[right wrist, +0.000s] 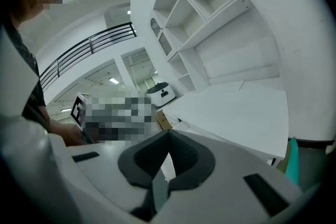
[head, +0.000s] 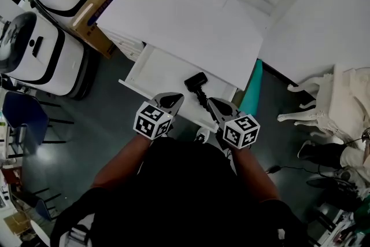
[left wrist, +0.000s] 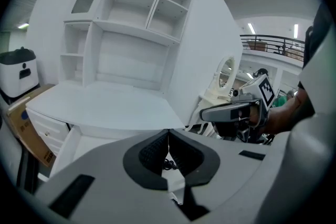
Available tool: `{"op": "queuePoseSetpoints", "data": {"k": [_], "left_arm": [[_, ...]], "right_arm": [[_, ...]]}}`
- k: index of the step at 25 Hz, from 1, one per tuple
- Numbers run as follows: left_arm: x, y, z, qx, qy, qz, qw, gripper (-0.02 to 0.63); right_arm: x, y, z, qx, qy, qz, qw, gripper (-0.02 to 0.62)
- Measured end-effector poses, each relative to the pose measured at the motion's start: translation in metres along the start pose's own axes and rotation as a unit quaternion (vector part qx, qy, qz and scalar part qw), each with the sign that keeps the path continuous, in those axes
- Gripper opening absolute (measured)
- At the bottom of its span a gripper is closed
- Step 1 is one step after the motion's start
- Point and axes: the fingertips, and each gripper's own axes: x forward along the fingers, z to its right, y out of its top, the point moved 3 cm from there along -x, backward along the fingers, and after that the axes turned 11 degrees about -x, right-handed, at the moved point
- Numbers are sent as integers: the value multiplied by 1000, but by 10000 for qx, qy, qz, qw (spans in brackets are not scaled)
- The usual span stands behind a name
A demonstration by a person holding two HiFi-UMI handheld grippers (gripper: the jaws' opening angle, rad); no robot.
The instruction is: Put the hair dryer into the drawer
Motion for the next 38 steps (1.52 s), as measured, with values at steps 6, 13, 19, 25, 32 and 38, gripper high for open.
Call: {"op": "queuePoseSetpoints", "data": {"k": [6,13,19,25,32,38], "left_arm": [[-46,1,-14,237,-302,51,9992,9],[-87,-7,-18,459,-817,79,9956,9],[-106,-16,-16,736,-1192,-66,9901,9],[-110,-21,-8,902,-1337,-113,9869,9],[-106,-14,15,811,-1306,91,9881,9],[-99,-5,38,708,-1177,339,9899,9]], "right_arm": [[12,0,-45,209,-328,140,9991,26],[20,-13,-95,397,-616,227,9970,26],[16,-14,-125,603,-982,549,9918,26],[4,-15,-138,510,-1187,623,9897,26],[-16,1,-129,339,-1077,648,9915,26],[-40,10,-120,141,-929,688,9932,26]]}}
